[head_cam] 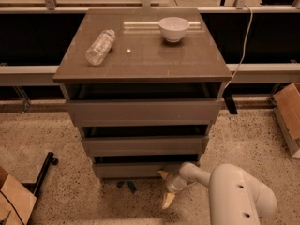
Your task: Close bottom drawer
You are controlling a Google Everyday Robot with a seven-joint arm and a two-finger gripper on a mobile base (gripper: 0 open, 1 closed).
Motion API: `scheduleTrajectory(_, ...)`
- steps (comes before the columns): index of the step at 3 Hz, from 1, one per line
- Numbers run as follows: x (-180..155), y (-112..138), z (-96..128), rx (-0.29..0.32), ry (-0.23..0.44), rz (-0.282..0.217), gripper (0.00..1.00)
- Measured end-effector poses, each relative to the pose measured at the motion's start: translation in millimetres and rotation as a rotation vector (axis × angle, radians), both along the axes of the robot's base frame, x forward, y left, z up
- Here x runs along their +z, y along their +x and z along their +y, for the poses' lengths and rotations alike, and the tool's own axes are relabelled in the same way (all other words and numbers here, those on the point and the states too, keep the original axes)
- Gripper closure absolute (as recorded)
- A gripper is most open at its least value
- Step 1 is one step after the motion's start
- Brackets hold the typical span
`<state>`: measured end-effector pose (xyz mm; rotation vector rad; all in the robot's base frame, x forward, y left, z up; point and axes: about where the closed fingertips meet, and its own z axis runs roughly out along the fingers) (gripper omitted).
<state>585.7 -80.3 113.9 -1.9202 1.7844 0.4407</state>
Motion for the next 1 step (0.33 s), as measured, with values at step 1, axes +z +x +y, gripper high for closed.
scheduleTrajectory(1, 0.0, 0.0, 0.0, 0.0, 0.0, 0.0, 0.0)
